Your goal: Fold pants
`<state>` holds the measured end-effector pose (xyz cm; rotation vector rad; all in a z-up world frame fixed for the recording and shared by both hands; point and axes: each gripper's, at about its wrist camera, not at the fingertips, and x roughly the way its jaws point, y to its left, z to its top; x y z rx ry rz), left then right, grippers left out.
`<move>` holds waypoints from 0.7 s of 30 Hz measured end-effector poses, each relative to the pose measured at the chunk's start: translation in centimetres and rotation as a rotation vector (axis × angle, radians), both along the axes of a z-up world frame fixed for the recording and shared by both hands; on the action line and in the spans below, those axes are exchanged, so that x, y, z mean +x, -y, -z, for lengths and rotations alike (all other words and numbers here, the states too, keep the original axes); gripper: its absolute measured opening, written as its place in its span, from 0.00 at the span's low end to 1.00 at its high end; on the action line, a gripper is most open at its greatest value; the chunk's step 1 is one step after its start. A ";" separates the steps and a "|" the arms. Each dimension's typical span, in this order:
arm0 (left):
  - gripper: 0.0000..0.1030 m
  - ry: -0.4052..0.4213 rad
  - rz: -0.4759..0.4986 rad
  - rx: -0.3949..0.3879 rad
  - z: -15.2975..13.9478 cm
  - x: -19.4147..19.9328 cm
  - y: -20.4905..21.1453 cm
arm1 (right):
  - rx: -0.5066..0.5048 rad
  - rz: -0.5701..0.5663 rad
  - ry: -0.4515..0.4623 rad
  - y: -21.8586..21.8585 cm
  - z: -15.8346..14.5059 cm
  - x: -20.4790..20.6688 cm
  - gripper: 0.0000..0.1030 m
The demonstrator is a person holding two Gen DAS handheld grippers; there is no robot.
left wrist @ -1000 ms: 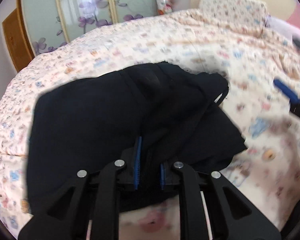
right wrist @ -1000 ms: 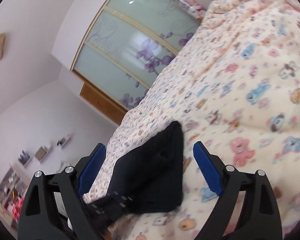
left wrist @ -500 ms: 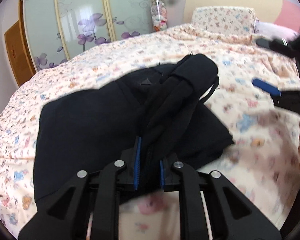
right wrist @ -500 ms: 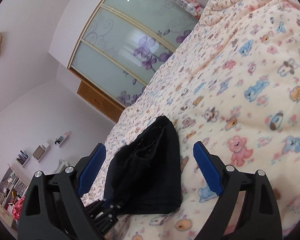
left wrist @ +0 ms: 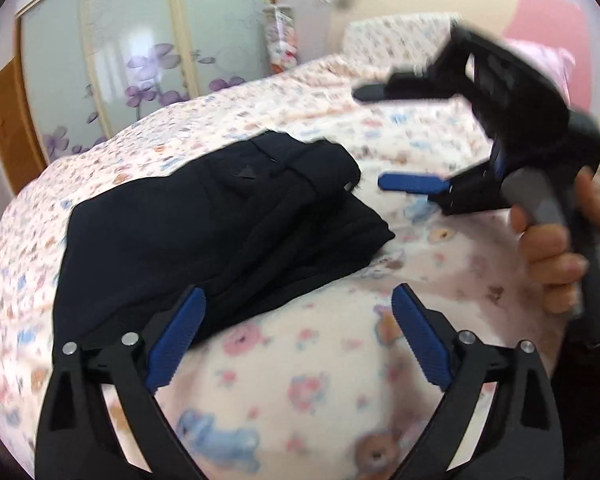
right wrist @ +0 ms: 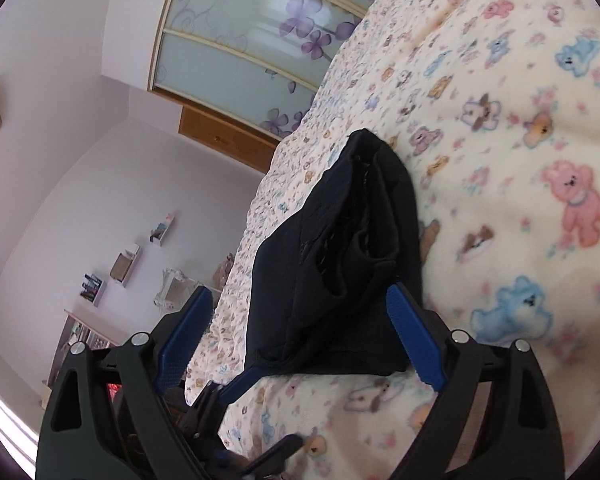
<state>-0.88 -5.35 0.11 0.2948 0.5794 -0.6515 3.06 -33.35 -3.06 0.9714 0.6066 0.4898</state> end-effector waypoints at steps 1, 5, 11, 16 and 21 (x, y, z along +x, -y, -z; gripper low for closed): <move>0.98 -0.001 -0.029 -0.039 -0.3 0.0 -0.7 | -0.003 -0.007 -0.003 -0.3 0.0 0.2 0.88; 0.98 0.054 -0.248 -0.265 -1.3 0.4 -6.4 | -0.063 -0.006 -0.060 -1.7 0.1 0.9 0.86; 0.98 0.093 -0.454 -0.464 -0.3 1.2 -12.3 | -0.175 0.075 -0.101 -2.8 -0.3 1.6 0.84; 0.98 -0.008 -0.508 -0.498 0.7 2.7 -14.1 | -0.296 0.141 -0.125 -4.3 -1.1 3.1 0.49; 0.98 -0.029 -0.523 -0.521 0.6 2.7 -15.6 | -0.359 0.185 -0.133 -4.8 -1.6 2.9 0.31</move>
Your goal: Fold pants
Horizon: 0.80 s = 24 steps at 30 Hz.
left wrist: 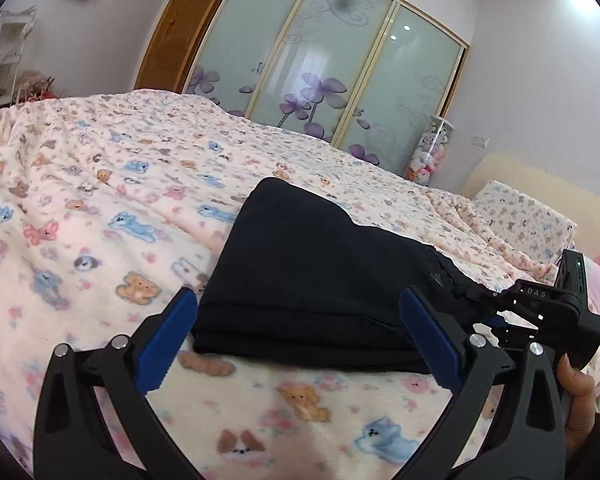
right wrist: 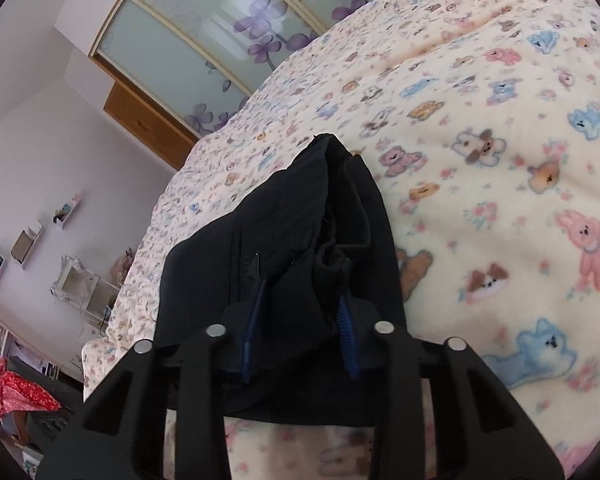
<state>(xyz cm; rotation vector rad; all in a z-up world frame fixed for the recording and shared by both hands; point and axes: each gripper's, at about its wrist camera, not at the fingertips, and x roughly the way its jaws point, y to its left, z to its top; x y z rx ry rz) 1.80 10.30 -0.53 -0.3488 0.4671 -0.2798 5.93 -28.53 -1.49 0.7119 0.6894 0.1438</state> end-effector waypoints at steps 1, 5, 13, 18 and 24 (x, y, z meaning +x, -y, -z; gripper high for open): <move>0.98 0.002 -0.003 -0.006 0.0 -0.2 -0.2 | -0.003 0.003 0.004 -0.1 -0.2 -0.2 0.31; 0.98 0.020 -0.012 -0.018 -0.5 -0.8 -0.5 | -0.034 0.004 0.041 -1.6 -2.3 -1.3 0.29; 0.98 0.045 -0.023 0.010 -0.9 -1.2 -0.7 | -0.098 0.050 0.032 -2.9 -1.0 -3.8 0.27; 0.98 0.033 -0.013 0.050 -0.7 -1.0 0.0 | 0.022 0.062 -0.069 -0.1 2.7 -2.3 0.33; 0.98 -0.001 0.000 0.047 -1.7 -0.3 -0.2 | -0.073 0.066 -0.025 -0.2 0.2 -4.3 0.51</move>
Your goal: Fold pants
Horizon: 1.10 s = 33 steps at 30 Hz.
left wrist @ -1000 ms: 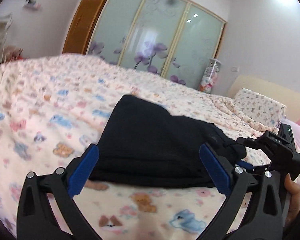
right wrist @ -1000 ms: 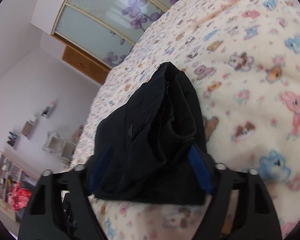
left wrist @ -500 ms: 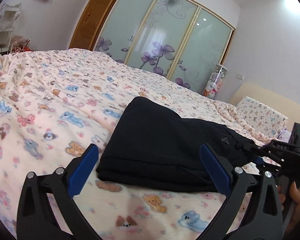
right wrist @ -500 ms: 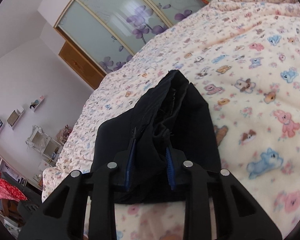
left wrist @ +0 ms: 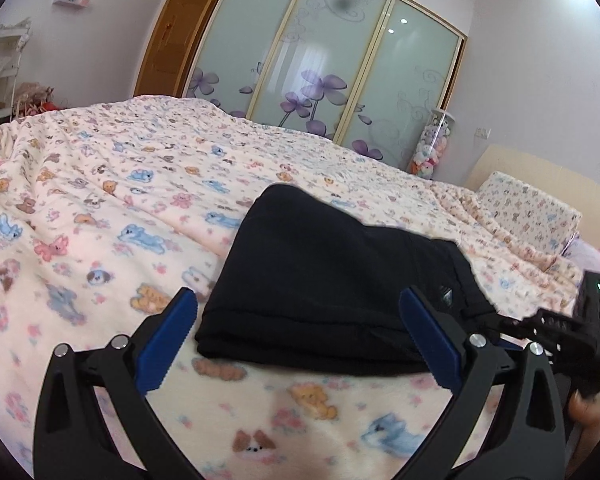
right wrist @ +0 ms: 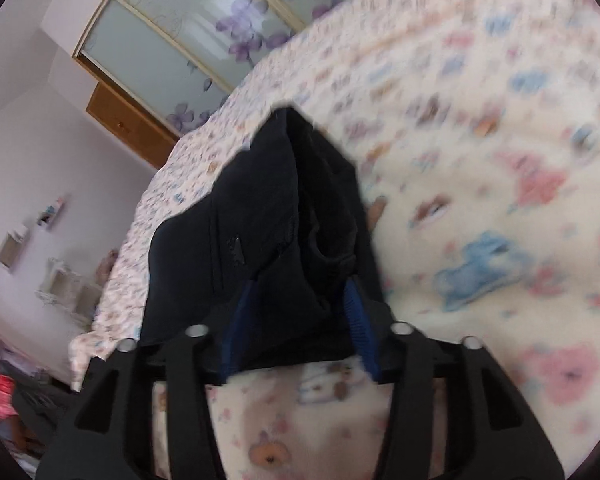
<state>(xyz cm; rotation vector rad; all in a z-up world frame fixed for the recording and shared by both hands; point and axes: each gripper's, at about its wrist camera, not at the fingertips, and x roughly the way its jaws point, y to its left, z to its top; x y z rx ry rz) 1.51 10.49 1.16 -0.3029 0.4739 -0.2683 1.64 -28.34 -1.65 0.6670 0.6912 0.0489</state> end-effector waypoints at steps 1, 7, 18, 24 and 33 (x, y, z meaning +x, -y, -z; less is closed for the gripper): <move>0.98 0.011 -0.007 0.000 -0.6 0.2 -0.2 | -0.067 0.011 0.052 -0.2 -1.2 -0.7 0.51; 0.98 0.081 -0.017 0.218 -4.0 4.5 2.4 | -0.364 -0.126 0.212 -3.9 -6.2 1.5 0.50; 0.98 -0.112 -0.022 0.372 -1.5 13.1 7.8 | -0.353 -0.218 0.044 -5.4 -3.9 9.1 0.51; 0.98 -0.274 -0.002 0.321 3.5 15.0 6.8 | -0.351 -0.202 -0.038 -4.7 -0.5 9.5 0.50; 0.98 -0.236 0.049 0.296 1.5 11.8 5.4 | -0.370 -0.232 0.068 -5.0 -3.3 6.0 0.51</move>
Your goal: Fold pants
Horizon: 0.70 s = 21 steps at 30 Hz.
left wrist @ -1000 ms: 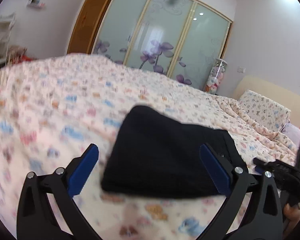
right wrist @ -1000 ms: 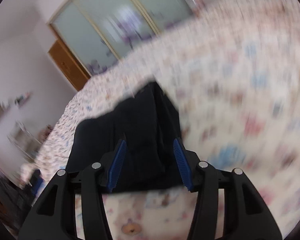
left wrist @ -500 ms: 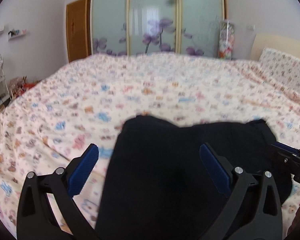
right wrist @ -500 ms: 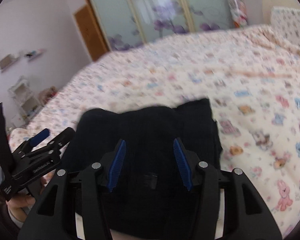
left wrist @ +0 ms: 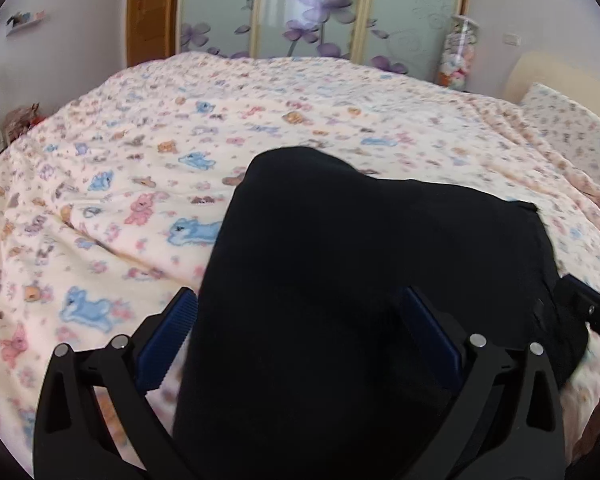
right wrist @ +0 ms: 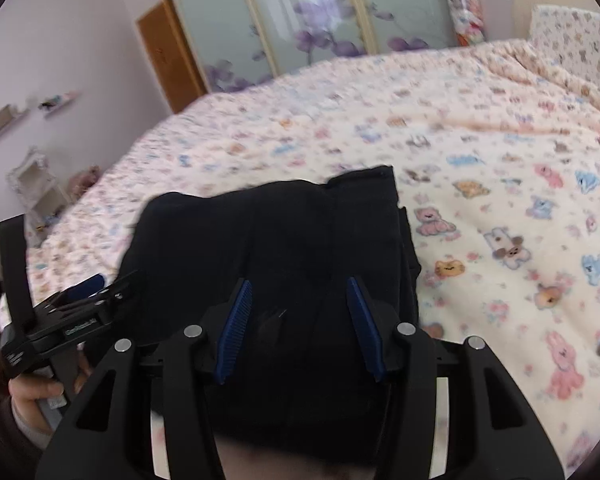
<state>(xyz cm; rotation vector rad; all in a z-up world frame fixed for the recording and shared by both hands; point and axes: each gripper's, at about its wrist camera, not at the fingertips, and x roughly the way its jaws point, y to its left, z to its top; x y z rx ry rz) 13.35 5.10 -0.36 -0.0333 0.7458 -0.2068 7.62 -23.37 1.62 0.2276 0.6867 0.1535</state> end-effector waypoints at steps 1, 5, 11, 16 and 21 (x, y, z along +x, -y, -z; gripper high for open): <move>0.98 0.015 0.015 0.005 -0.3 -0.8 0.1 | -0.014 -0.010 0.007 -0.2 -0.2 -0.6 0.51; 0.98 -0.013 0.080 0.059 0.9 -2.7 0.6 | -0.103 -0.062 -0.031 -1.9 0.8 -2.0 0.57; 0.98 -0.098 0.098 0.015 3.1 -1.4 0.3 | -0.182 -0.053 -0.068 -2.7 3.1 -1.1 0.59; 0.98 -0.029 0.169 -0.196 -0.1 -1.9 -1.6 | -0.054 -0.071 0.006 -1.2 0.0 -1.3 0.59; 0.98 0.000 0.244 -0.354 -4.9 3.0 -1.4 | 0.192 -0.075 -0.006 1.8 -2.8 3.8 0.64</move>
